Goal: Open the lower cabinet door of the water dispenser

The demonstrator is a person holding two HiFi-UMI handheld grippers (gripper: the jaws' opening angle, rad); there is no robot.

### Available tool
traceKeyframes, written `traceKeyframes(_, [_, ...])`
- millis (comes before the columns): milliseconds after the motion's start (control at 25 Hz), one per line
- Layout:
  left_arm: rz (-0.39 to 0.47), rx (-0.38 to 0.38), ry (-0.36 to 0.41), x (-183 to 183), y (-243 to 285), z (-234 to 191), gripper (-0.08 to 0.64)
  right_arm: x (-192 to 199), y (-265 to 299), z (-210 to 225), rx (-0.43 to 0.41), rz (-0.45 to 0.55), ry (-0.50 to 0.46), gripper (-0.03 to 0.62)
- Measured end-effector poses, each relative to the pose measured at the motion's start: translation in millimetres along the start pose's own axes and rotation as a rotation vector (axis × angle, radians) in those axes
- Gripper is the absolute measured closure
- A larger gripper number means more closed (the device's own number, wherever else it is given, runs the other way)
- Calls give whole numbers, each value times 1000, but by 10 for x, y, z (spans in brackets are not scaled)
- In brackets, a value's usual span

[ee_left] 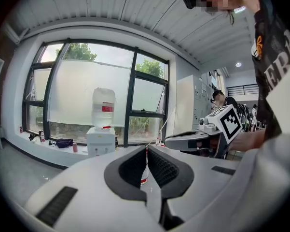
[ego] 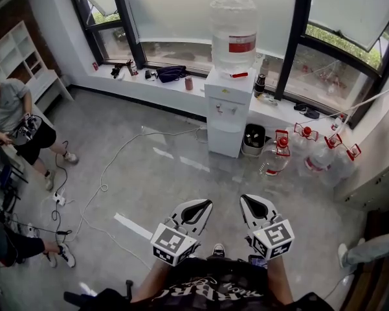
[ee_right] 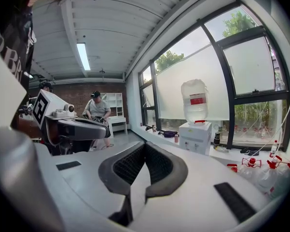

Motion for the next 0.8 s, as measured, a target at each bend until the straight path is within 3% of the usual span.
traceKeyframes(440, [-54,-24,16,-32,370,75,540,139,50,384,-41,-1,64,578])
traceKeyframes(800, [-88,13,2,13,925,-434,540,151,538,850,2,-30,106,578])
Point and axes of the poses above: the fingertips, and each gripper's own axes: y forward along the fingers, z to its right, x out of its underside, the point moved 8 cm from there along -y, backward along the fingers, and after that the axes turned 6 degrees about -x, right-handed, at the moved point
